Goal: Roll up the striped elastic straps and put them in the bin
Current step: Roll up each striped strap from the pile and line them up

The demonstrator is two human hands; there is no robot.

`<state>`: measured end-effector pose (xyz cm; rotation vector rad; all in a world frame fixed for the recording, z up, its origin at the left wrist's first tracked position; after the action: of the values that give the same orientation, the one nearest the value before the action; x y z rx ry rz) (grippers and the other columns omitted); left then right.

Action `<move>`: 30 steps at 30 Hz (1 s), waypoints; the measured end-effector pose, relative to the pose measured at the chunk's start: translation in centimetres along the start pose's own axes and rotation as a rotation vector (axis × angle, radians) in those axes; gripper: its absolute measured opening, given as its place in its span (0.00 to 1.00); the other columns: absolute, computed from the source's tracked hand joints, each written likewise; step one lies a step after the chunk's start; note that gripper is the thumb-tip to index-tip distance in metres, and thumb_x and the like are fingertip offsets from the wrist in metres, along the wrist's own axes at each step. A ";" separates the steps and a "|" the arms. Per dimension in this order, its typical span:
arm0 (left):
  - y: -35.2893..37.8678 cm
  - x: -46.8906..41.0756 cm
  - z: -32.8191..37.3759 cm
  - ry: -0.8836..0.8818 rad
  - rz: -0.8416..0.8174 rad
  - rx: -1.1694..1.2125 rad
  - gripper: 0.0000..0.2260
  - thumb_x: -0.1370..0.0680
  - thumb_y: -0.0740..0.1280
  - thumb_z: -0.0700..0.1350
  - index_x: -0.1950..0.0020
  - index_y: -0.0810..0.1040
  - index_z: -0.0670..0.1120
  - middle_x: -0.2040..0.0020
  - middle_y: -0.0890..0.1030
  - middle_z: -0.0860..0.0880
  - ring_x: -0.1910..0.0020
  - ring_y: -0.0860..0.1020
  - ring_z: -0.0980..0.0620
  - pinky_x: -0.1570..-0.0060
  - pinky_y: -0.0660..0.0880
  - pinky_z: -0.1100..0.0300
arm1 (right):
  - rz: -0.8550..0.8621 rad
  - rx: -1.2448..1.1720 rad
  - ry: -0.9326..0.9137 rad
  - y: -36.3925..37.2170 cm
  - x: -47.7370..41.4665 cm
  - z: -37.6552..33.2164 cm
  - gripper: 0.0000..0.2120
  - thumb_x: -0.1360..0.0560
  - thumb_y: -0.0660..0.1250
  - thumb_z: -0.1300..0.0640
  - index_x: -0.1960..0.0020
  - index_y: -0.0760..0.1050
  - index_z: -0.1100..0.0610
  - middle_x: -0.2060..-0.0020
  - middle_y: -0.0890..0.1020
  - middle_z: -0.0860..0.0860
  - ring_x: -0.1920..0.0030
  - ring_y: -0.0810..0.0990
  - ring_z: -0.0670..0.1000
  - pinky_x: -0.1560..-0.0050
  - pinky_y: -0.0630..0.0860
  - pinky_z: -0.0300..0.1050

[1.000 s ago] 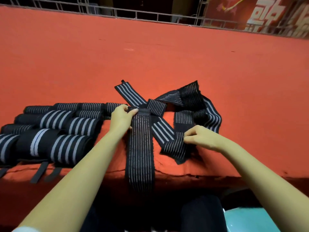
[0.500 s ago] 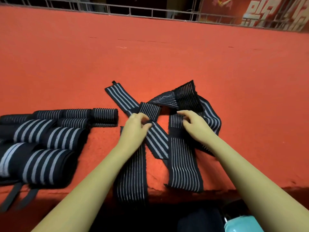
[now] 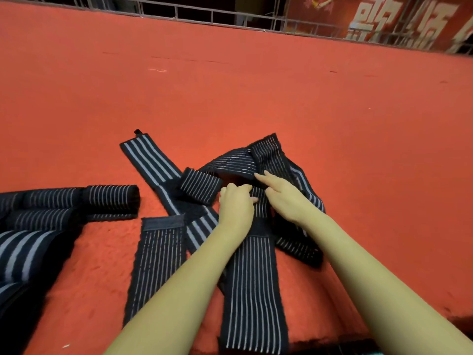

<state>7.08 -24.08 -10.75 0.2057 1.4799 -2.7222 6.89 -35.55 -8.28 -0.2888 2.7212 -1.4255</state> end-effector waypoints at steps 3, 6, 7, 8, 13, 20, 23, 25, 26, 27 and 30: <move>-1.5 0.8 -0.8 0.043 0.024 0.052 0.14 0.18 0.62 0.47 0.47 0.83 0.40 0.50 0.82 0.42 0.47 0.77 0.45 0.45 0.69 0.56 | -0.117 0.253 0.061 0.5 -1.0 0.9 0.23 0.17 0.46 0.55 0.22 0.54 0.52 0.21 0.49 0.52 0.22 0.46 0.52 0.24 0.49 0.54; -2.9 3.1 -1.7 0.003 0.003 0.172 0.13 0.20 0.65 0.45 0.56 0.84 0.37 0.55 0.83 0.41 0.55 0.79 0.47 0.53 0.71 0.62 | -0.128 0.265 0.098 0.5 -1.7 1.5 0.23 0.16 0.44 0.55 0.22 0.52 0.53 0.22 0.48 0.51 0.22 0.44 0.53 0.24 0.48 0.56; -3.3 4.1 -1.7 0.002 -0.003 0.193 0.13 0.20 0.65 0.45 0.59 0.83 0.38 0.55 0.83 0.41 0.57 0.79 0.49 0.57 0.69 0.64 | -0.120 0.218 0.095 0.7 -1.9 1.6 0.23 0.16 0.45 0.55 0.22 0.54 0.53 0.22 0.49 0.50 0.22 0.44 0.53 0.24 0.47 0.55; -3.7 5.0 -1.6 0.009 -0.009 0.208 0.13 0.20 0.66 0.45 0.60 0.83 0.39 0.55 0.83 0.42 0.58 0.78 0.51 0.58 0.67 0.64 | -0.104 0.149 0.087 0.8 -1.8 1.4 0.22 0.16 0.47 0.56 0.22 0.56 0.54 0.22 0.51 0.50 0.22 0.45 0.54 0.24 0.46 0.53; -4.8 7.7 -1.5 0.032 -0.001 0.261 0.07 0.22 0.68 0.48 0.49 0.84 0.47 0.52 0.83 0.54 0.50 0.77 0.57 0.47 0.71 0.61 | 0.117 -0.065 0.049 0.3 0.5 0.5 0.18 0.22 0.62 0.58 0.32 0.73 0.56 0.35 0.76 0.52 0.36 0.74 0.50 0.41 0.67 0.38; -4.6 8.7 -1.9 -0.002 -0.011 0.275 0.08 0.23 0.69 0.50 0.46 0.79 0.50 0.47 0.79 0.54 0.45 0.75 0.55 0.45 0.69 0.60 | 0.056 -0.277 0.090 1.2 2.2 0.4 0.11 0.25 0.71 0.57 0.44 0.79 0.57 0.56 0.82 0.48 0.54 0.81 0.49 0.53 0.76 0.41; -5.8 8.7 -1.6 0.050 0.095 0.157 0.11 0.23 0.68 0.49 0.42 0.77 0.49 0.43 0.69 0.52 0.40 0.68 0.51 0.38 0.66 0.57 | 0.133 -0.336 0.058 0.4 3.1 -0.8 0.03 0.25 0.69 0.58 0.56 0.81 0.56 0.59 0.84 0.48 0.55 0.81 0.47 0.49 0.77 0.47; -7.3 8.7 -1.0 0.080 0.176 0.168 0.16 0.23 0.68 0.49 0.36 0.75 0.48 0.38 0.68 0.50 0.37 0.65 0.50 0.36 0.63 0.57 | 0.146 -0.385 0.010 -0.4 3.9 -2.4 0.04 0.24 0.68 0.58 0.56 0.81 0.55 0.60 0.83 0.48 0.60 0.80 0.45 0.57 0.77 0.47; -8.0 8.6 -0.7 0.088 0.197 0.203 0.19 0.22 0.67 0.49 0.33 0.72 0.47 0.36 0.68 0.49 0.35 0.65 0.50 0.35 0.62 0.58 | 0.146 -0.441 -0.025 -0.8 4.4 -3.4 0.04 0.23 0.67 0.59 0.56 0.80 0.54 0.62 0.82 0.47 0.63 0.79 0.42 0.62 0.75 0.43; -8.8 8.4 -0.4 0.086 0.202 0.252 0.21 0.21 0.66 0.49 0.30 0.70 0.46 0.34 0.69 0.49 0.34 0.65 0.50 0.35 0.62 0.59 | 0.138 -0.505 -0.058 -1.3 4.9 -4.5 0.05 0.23 0.66 0.60 0.56 0.80 0.54 0.63 0.81 0.46 0.65 0.78 0.40 0.64 0.73 0.38; -11.2 8.0 0.2 0.063 0.176 0.459 0.15 0.21 0.66 0.49 0.35 0.75 0.47 0.42 0.78 0.51 0.40 0.75 0.53 0.42 0.68 0.63 | 0.147 -0.647 -0.132 -3.1 6.5 -7.4 0.06 0.21 0.64 0.62 0.54 0.79 0.54 0.62 0.80 0.46 0.66 0.76 0.39 0.70 0.71 0.32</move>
<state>-1.97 -17.88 -2.34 0.4140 0.7782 -2.8814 -0.06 -32.50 -1.26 -0.1891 2.9287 -0.4401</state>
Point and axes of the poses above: each hand's wrist, its own x-axis away from the middle knuckle, its own y-axis out of the palm, z = x × y, the point moved 5 cm from there along -x, towards the middle knuckle
